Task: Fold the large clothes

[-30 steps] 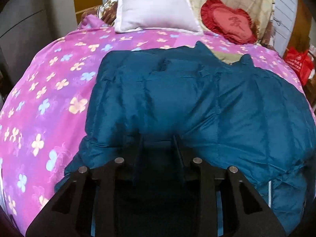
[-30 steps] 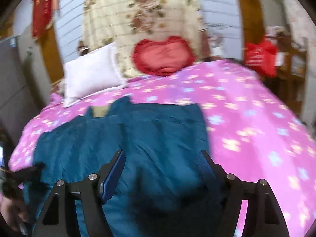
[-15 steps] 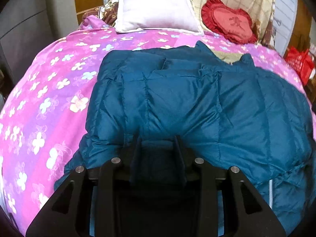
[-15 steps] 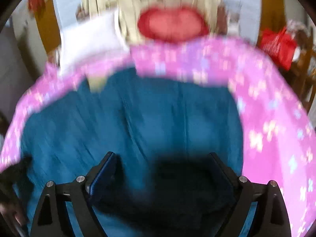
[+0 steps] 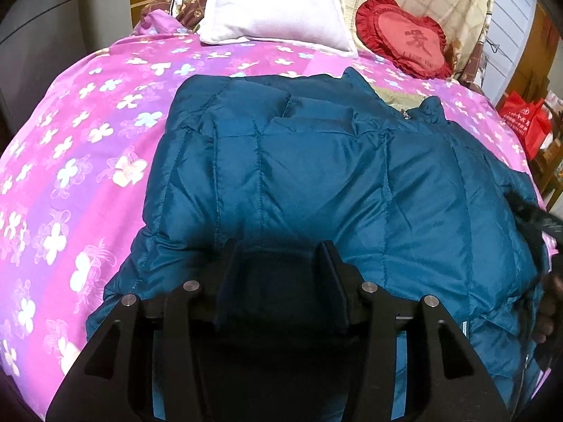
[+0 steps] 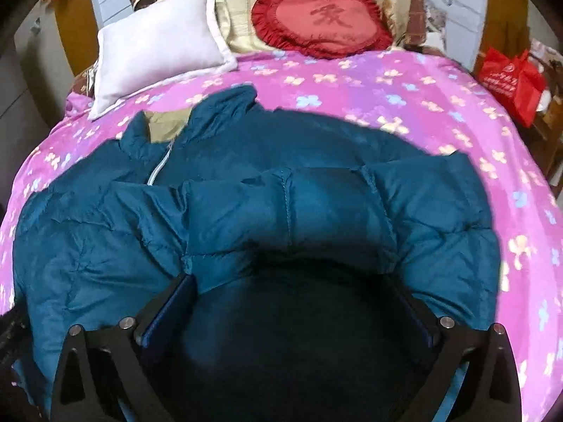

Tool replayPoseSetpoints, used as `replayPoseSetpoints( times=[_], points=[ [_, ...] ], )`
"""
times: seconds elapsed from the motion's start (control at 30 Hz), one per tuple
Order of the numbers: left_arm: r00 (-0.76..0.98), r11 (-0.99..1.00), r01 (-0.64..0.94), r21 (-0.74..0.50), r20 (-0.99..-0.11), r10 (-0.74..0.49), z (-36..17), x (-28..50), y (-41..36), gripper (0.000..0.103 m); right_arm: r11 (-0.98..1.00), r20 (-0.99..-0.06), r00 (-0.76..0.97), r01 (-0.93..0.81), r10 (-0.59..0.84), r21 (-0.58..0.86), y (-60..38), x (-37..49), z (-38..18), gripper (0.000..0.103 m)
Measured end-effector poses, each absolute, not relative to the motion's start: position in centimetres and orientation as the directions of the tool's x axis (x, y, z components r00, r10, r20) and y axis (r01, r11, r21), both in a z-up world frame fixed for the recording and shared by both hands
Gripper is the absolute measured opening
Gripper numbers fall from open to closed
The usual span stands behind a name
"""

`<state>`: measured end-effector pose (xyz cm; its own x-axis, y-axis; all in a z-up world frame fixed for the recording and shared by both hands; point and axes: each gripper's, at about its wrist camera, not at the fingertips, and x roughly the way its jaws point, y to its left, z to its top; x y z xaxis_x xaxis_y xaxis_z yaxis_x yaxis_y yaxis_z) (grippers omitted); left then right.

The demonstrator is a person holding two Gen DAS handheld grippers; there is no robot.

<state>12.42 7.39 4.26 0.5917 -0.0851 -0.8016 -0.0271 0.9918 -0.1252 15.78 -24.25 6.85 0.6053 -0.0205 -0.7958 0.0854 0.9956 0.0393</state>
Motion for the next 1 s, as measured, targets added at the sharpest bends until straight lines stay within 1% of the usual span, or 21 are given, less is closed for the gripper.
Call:
replayPoseSetpoints(
  times=[0.07, 0.13, 0.17, 0.2, 0.23, 0.27, 0.33, 0.43, 0.57, 0.67, 0.77, 0.83, 0.93, 1.0],
  points=[
    [0.594, 0.992, -0.030, -0.123, -0.800, -0.081, 4.2, 12.3, 7.3, 0.046, 0.996, -0.732, 0.680, 0.080, -0.024, 0.042, -23.7, 14.3, 8.6, 0.101],
    [0.597, 0.993, -0.032, -0.116, -0.799, -0.074, 4.2, 12.3, 7.3, 0.047, 0.995, -0.673, 0.739, 0.035, 0.040, 0.097, -22.6, 12.5, 9.3, 0.101],
    [0.600, 0.993, -0.034, -0.113, -0.797, -0.070, 4.1, 12.3, 7.2, 0.047, 0.994, -0.676, 0.735, 0.023, 0.057, 0.109, -22.0, 12.3, 9.1, 0.101],
    [0.603, 0.993, -0.035, -0.111, -0.795, -0.068, 4.1, 12.2, 7.2, 0.047, 0.995, -0.701, 0.711, 0.029, 0.048, 0.097, -21.4, 12.4, 8.1, 0.102],
    [0.608, 0.993, -0.035, -0.111, -0.791, -0.066, 4.1, 12.1, 7.2, 0.048, 0.997, -0.761, 0.648, 0.037, 0.025, 0.065, -20.7, 12.9, 6.1, 0.103],
    [0.610, 0.993, -0.036, -0.108, -0.790, -0.064, 4.1, 12.1, 7.2, 0.048, 0.998, -0.774, 0.633, 0.037, 0.008, 0.041, -20.3, 13.0, 4.8, 0.103],
    [0.612, 0.994, -0.037, -0.103, -0.789, -0.058, 4.0, 12.0, 7.1, 0.049, 0.998, -0.744, 0.669, 0.045, -0.003, 0.036, -20.2, 12.9, 4.5, 0.103],
    [0.611, 0.995, -0.034, -0.099, -0.789, -0.058, 4.0, 12.0, 7.0, 0.052, 0.998, -0.761, 0.649, 0.040, 0.004, 0.040, -20.3, 13.3, 4.3, 0.103],
    [0.607, 0.994, -0.025, -0.105, -0.792, -0.068, 4.1, 12.0, 7.2, 0.052, 0.999, -0.779, 0.627, 0.026, 0.005, 0.027, -20.2, 13.3, 4.9, 0.103],
    [0.605, 0.989, -0.026, -0.143, -0.790, -0.099, 4.4, 11.9, 7.7, 0.053, 0.997, -0.744, 0.667, 0.071, -0.022, 0.034, -21.2, 11.8, 6.5, 0.103],
    [0.615, 0.986, -0.022, -0.166, -0.780, -0.118, 5.0, 11.1, 8.1, 0.057, 0.995, -0.716, 0.696, 0.093, -0.041, 0.033, -22.0, 8.4, 8.4, 0.103],
    [0.627, 0.986, -0.017, -0.169, -0.769, -0.121, 5.4, 10.2, 8.2, 0.062, 0.996, -0.713, 0.700, 0.084, -0.045, 0.020, -22.1, 6.1, 9.1, 0.103],
    [0.637, 0.988, -0.007, -0.153, -0.762, -0.113, 5.9, 7.9, 8.3, 0.064, 0.998, -0.709, 0.703, 0.061, -0.050, -0.010, -22.4, 1.3, 9.7, 0.103],
    [0.634, 0.987, 0.022, -0.158, -0.761, -0.136, 6.1, 6.1, 8.2, 0.065, 0.998, -0.689, 0.721, 0.050, -0.068, -0.045, -22.9, -2.8, 10.1, 0.103]
  ],
)
